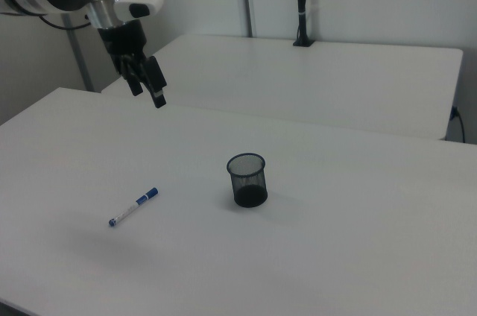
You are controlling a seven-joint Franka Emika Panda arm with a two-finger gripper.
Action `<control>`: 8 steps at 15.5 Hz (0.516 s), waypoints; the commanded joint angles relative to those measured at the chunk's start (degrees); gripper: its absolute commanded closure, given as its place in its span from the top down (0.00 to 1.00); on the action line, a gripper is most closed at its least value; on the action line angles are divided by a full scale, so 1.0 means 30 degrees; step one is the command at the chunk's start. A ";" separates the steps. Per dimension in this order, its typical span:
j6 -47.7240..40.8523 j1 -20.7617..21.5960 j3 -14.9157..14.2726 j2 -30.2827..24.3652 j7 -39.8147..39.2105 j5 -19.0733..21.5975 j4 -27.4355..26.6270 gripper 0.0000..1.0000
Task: Remove the marker
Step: 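Release the marker on the table and raise the gripper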
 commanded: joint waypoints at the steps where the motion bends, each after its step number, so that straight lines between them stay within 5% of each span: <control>1: -0.0136 -0.1025 0.0031 -0.0715 -0.3753 0.0480 -0.0532 1.00; 8: 0.0363 -0.0968 0.0119 -0.0187 -0.4260 0.0275 -0.0268 1.00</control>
